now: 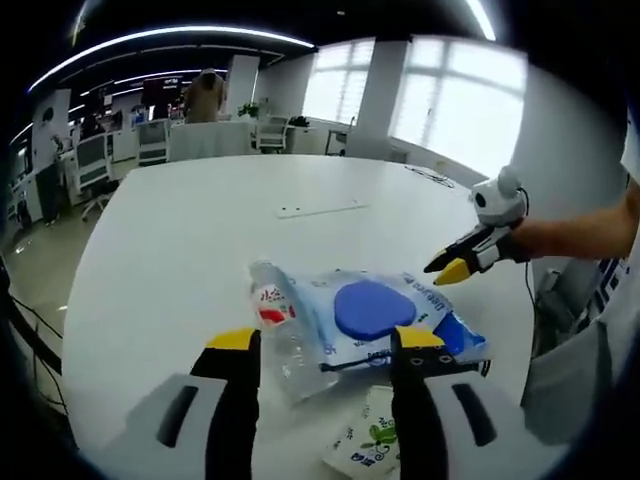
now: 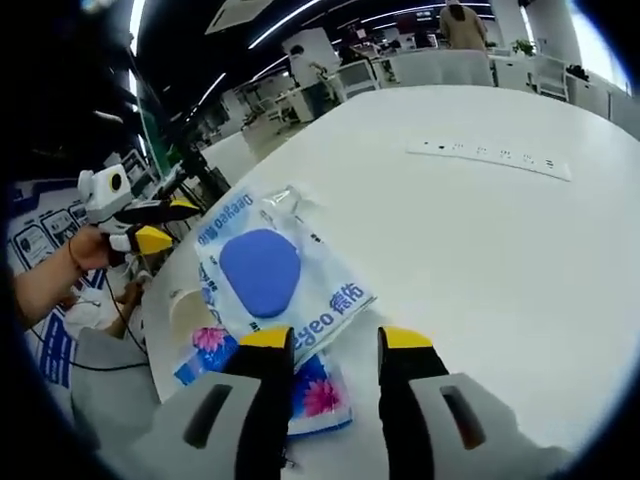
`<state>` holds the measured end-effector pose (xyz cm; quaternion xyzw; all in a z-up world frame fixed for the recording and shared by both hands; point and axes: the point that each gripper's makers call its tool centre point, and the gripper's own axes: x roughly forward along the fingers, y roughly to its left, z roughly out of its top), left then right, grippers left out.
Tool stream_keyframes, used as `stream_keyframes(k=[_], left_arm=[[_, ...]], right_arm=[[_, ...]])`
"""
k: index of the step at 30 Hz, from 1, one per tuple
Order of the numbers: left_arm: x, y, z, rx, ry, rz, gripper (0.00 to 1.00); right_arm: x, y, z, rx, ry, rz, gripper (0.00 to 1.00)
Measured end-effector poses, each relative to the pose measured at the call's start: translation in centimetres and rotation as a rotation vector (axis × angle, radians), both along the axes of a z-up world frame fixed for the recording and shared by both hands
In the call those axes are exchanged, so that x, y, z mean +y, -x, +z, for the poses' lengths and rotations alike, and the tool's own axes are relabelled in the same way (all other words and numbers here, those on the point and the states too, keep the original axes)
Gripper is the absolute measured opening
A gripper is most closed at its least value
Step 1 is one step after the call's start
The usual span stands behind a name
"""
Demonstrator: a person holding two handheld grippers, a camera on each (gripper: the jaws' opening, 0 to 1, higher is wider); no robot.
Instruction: Arrange the tabletop items into an orderly group along one side of the table until the central work area is clear of visible clutter.
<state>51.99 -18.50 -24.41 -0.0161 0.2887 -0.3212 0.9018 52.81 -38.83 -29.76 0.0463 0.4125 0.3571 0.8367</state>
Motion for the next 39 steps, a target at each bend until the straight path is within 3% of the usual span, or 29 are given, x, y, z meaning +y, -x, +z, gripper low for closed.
stream_keyframes(k=[21,39], left_arm=[[-0.4,-0.3,-2.2,0.064,-0.021,-0.009,0.34],[-0.6,-0.1,-3.1,0.091,-0.016,-0.006,0.11]], right_arm=[[1.3,0.1,-1.5,0.072,-0.033,-0.022,0.22],[1.7,0.3,-1.7,0.103,-0.068,-0.056,0.10]])
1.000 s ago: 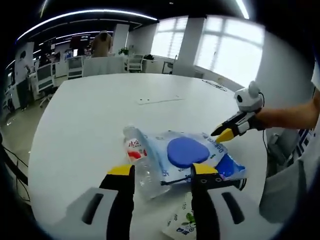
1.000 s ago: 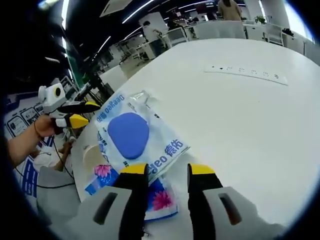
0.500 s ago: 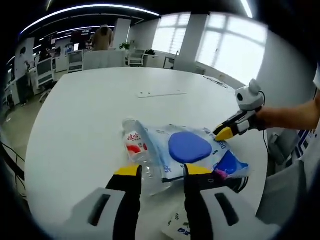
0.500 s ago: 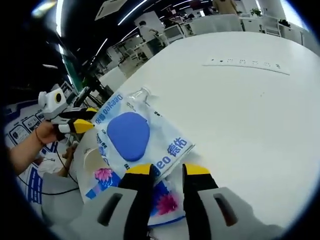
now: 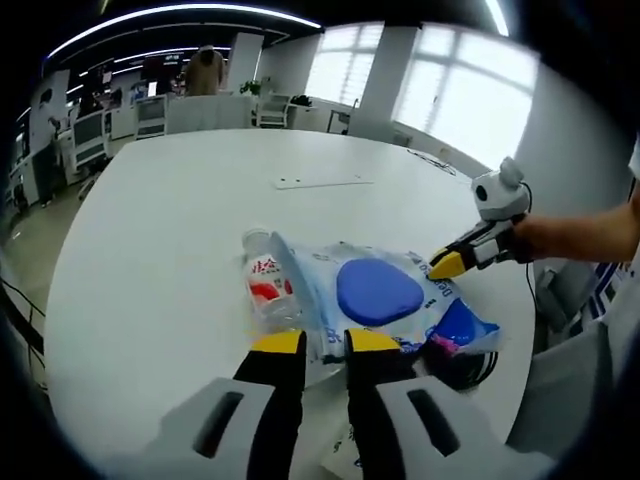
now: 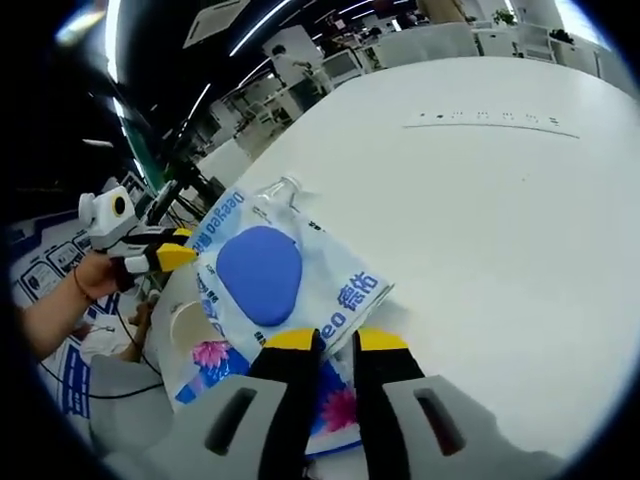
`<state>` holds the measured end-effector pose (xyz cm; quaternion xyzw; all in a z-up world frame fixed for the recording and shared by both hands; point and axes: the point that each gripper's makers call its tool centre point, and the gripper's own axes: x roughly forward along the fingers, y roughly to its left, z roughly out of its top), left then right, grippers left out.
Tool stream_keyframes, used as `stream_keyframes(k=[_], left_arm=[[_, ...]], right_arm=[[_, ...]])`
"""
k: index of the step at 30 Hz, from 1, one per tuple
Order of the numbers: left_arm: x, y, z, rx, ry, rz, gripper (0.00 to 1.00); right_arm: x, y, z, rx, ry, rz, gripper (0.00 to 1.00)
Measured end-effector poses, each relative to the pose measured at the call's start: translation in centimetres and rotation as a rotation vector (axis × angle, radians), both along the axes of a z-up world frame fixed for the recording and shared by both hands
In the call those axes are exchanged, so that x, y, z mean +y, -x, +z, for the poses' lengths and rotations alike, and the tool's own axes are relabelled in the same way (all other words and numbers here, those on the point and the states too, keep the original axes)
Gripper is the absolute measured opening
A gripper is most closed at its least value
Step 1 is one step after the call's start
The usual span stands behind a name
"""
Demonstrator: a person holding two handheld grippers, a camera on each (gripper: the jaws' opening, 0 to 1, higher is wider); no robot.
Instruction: Arrange the tabletop items into an orderly group along one side of the table until the central work area is clear of visible clutter.
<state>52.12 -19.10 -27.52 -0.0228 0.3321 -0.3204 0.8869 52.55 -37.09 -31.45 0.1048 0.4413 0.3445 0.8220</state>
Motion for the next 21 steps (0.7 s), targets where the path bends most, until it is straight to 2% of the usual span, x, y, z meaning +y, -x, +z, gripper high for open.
stream_keyframes(k=[3,7,21], left_arm=[[0.07,-0.09,0.10,-0.002,0.007,0.009,0.07],[0.04,-0.18,0.41,-0.007,0.034,0.024,0.07],[-0.11,-0.05,0.80,-0.011,0.055,0.035,0.04]], right_arm=[[-0.10,-0.18,0.10,0.000,-0.007,-0.010,0.08],[-0.10,-0.22,0.32,0.006,-0.020,-0.022,0.06],[0.10,-0.37,1.06,0.005,-0.052,-0.040,0.02]])
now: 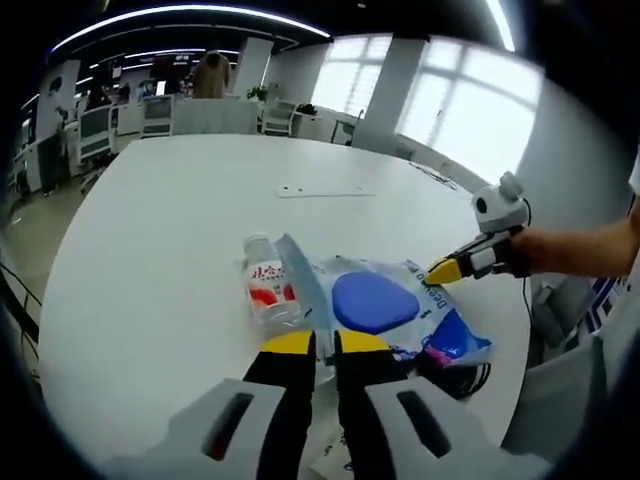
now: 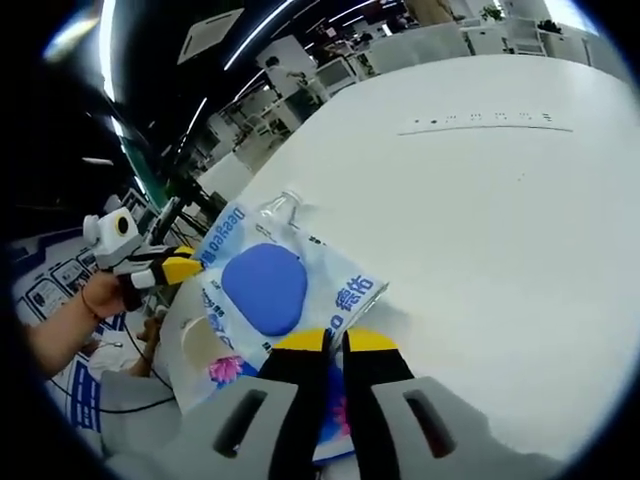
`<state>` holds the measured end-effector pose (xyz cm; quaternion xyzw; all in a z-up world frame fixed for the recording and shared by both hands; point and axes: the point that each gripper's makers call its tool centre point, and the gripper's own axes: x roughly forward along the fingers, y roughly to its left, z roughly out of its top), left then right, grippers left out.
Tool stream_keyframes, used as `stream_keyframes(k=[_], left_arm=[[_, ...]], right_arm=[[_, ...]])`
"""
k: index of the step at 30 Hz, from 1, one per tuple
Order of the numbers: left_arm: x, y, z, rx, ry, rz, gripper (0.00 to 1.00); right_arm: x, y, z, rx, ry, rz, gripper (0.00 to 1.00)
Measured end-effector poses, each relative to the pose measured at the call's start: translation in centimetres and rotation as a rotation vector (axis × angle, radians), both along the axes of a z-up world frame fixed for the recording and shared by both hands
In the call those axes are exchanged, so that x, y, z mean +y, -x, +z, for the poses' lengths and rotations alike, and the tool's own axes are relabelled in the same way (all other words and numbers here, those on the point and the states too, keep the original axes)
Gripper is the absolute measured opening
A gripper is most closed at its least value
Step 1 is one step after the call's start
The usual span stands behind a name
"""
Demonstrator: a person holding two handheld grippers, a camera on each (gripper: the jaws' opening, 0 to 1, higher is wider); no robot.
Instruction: Arrange the tabletop items into an orderly group along one side of the table until the central work area is clear of visible clutter.
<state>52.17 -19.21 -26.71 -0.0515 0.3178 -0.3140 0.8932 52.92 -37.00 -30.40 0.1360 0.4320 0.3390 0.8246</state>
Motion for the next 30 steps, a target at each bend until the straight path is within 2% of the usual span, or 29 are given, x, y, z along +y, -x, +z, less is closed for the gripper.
stream_keyframes(k=[17,30], left_arm=[[-0.5,0.2,1.7,-0.025,0.011,0.002,0.02],[-0.9,-0.3,3.4,-0.056,0.025,0.003,0.02]], right_arm=[[-0.2,0.0,1.4,-0.019,-0.030,-0.009,0.01],[-0.7,-0.4,3.6,-0.055,-0.057,-0.015,0.01]])
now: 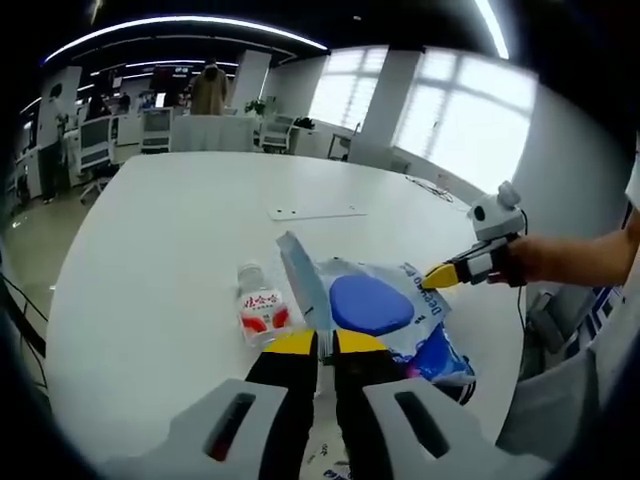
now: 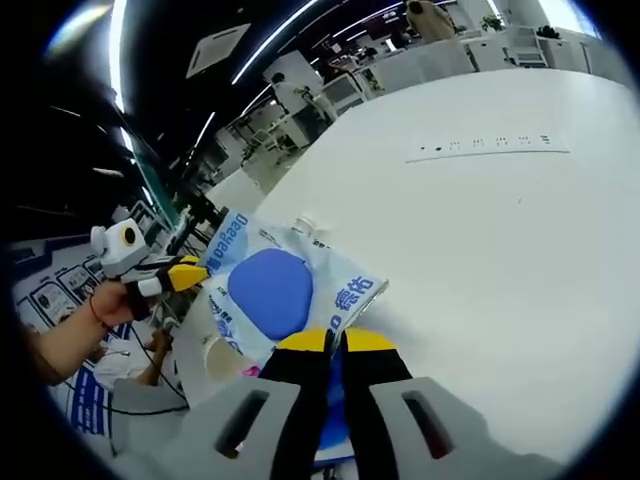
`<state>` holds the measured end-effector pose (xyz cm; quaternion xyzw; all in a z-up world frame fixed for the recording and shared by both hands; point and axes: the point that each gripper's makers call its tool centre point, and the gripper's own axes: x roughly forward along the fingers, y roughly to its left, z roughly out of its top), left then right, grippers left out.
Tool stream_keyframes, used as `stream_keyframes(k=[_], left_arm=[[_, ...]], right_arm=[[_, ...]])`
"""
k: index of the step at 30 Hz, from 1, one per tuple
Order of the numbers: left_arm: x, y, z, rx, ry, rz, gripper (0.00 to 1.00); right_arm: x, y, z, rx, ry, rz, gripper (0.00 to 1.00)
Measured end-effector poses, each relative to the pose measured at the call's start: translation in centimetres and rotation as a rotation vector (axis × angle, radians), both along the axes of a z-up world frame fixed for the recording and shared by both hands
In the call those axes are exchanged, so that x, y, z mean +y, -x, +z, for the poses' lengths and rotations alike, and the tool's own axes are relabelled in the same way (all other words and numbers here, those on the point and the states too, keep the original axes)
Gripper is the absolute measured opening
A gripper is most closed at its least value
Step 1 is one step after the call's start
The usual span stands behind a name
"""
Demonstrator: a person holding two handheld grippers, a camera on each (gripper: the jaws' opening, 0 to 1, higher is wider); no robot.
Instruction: Arrange the tabletop items into an orderly group along one side of the table until the central work area is clear of visible clutter.
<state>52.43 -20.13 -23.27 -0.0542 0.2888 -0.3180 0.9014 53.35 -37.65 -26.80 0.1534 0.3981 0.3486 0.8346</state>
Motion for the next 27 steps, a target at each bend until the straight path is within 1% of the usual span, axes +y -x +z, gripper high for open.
stream_keyframes(k=[7,20,27], left_arm=[[-1.0,-0.2,1.2,-0.022,0.011,-0.009,0.02],[-3.3,-0.4,2.8,-0.049,0.030,-0.027,0.02],[-4.8,-0.6,3.6,-0.066,0.041,-0.032,0.02]], right_arm=[[-0.7,-0.1,0.9,-0.022,0.001,-0.002,0.00],[-3.1,-0.4,2.9,-0.067,0.006,-0.024,0.00],[-4.3,-0.5,3.6,-0.086,0.008,-0.035,0.00]])
